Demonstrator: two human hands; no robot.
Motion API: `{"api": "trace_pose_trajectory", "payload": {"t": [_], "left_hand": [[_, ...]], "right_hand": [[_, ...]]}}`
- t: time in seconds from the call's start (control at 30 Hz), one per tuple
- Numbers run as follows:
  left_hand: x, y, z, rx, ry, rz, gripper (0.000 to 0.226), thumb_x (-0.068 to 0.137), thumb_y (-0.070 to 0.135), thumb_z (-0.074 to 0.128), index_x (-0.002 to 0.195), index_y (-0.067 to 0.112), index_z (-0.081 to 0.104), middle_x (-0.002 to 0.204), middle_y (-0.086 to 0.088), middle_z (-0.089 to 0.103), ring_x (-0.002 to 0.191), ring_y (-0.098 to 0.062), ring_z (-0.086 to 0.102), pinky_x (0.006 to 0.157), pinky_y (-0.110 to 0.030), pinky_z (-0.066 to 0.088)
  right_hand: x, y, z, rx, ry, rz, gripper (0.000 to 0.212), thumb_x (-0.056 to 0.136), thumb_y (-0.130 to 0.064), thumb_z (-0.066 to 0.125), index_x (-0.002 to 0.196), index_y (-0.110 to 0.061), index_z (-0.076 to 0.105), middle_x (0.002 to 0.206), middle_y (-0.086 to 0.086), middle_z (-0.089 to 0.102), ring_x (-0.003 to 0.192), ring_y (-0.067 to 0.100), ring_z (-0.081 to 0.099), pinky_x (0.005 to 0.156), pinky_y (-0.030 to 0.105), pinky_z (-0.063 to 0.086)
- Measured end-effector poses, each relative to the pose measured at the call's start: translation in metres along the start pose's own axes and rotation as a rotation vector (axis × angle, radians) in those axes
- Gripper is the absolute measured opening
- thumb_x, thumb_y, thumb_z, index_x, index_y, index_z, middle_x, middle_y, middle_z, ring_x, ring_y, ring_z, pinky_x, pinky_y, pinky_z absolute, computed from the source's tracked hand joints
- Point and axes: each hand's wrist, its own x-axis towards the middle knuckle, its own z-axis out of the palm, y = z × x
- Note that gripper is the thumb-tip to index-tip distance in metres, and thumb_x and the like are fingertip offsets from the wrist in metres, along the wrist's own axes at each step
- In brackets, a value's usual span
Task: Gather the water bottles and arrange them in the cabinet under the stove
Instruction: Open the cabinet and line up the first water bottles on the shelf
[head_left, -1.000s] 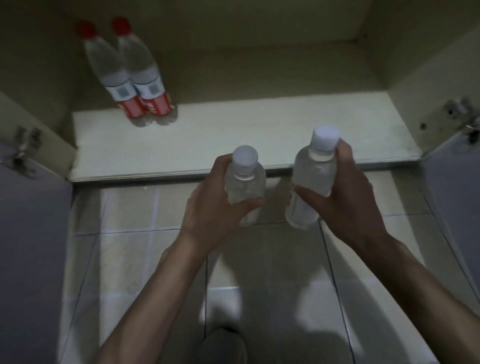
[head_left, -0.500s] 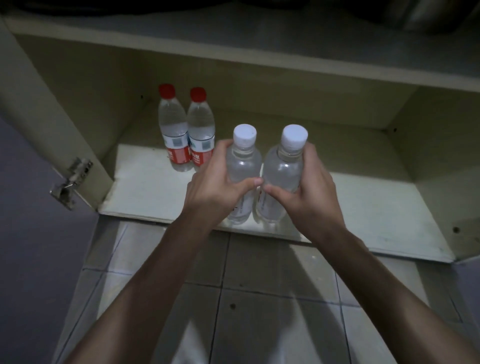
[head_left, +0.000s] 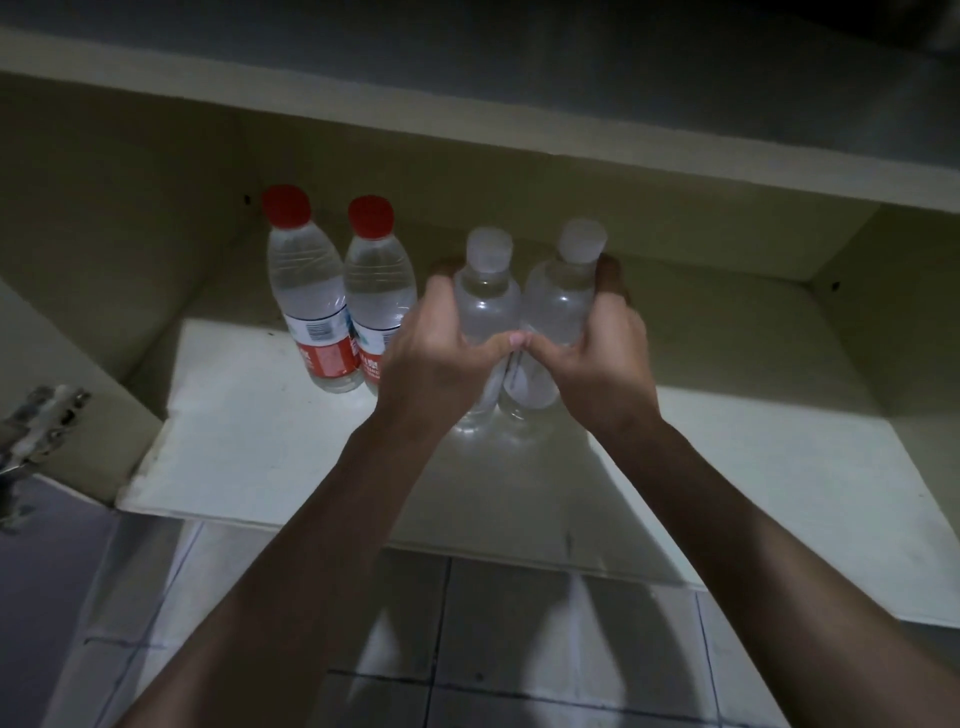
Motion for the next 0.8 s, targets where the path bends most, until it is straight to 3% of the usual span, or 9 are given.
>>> {"api": "trace_pose_trajectory", "payload": {"t": [0.1,0.2,0.3,0.43,0.57,0.67,0.8], "left_hand": [[0.010,-0.006,0.010,0.025,0.057,0.030,0.059,0.082,0.049,0.076,0.083,-0.005,0.054,0.072,0.000,0.034,0.066,-0.022,0.039,0.057,-0.036,0.036],[0.016,-0.005,0.011,0.016,-0.138,-0.231,0.050,0.089,0.039,0.083,0.094,0.004,0.047,0.077,0.002,0.038,0.080,-0.026,0.044,0.070,-0.034,0.034],[0.020,-0.010,0.014,-0.018,-0.182,-0.285,0.051,0.090,0.038,0.082,0.110,0.000,0.053,0.086,-0.006,0.049,0.086,-0.034,0.053,0.072,-0.037,0.040],[0.016,-0.007,0.012,-0.060,-0.147,-0.239,0.070,0.086,0.035,0.086,0.138,0.004,0.052,0.096,-0.007,0.055,0.095,-0.040,0.061,0.080,-0.037,0.047],[0.015,0.003,-0.011,-0.108,-0.191,-0.235,0.090,0.071,0.062,0.079,0.145,0.022,0.048,0.130,-0.001,0.067,0.123,-0.024,0.064,0.106,-0.049,0.052],[0.004,0.021,-0.042,0.003,-0.179,-0.142,0.081,0.077,0.058,0.080,0.144,0.024,0.050,0.140,0.002,0.065,0.133,-0.020,0.060,0.111,-0.049,0.048],[-0.023,0.044,-0.086,0.337,-0.090,0.047,0.063,0.095,0.042,0.072,0.151,0.025,0.048,0.152,0.002,0.059,0.138,-0.024,0.055,0.105,-0.051,0.049]], "right_hand": [[0.007,0.006,0.009,0.024,0.016,0.037,0.091,0.076,-0.039,0.091,0.150,-0.014,0.043,0.129,0.011,0.067,0.117,0.037,0.065,0.097,0.049,0.054],[0.002,0.012,0.017,0.024,0.013,0.025,0.090,0.076,-0.041,0.089,0.148,-0.011,0.044,0.129,0.012,0.065,0.114,0.042,0.065,0.095,0.054,0.053],[0.000,0.014,0.019,0.019,0.019,0.013,0.093,0.074,-0.048,0.081,0.150,-0.009,0.043,0.132,0.013,0.063,0.111,0.044,0.064,0.093,0.054,0.053],[-0.003,0.012,0.016,0.025,-0.017,0.043,0.092,0.076,-0.041,0.087,0.151,-0.010,0.042,0.132,0.013,0.063,0.116,0.042,0.062,0.095,0.051,0.052],[-0.005,0.005,0.006,0.080,-0.036,0.104,0.088,0.079,-0.039,0.082,0.154,-0.020,0.040,0.137,0.005,0.062,0.127,0.030,0.059,0.103,0.038,0.049],[-0.018,-0.002,-0.010,0.072,-0.045,0.111,0.080,0.089,-0.028,0.075,0.159,-0.021,0.037,0.146,0.003,0.055,0.137,0.021,0.049,0.112,0.033,0.040],[-0.041,-0.012,-0.041,-0.198,-0.047,-0.030,0.069,0.094,-0.029,0.068,0.155,-0.015,0.038,0.144,0.010,0.050,0.132,0.029,0.050,0.106,0.035,0.038]]}}
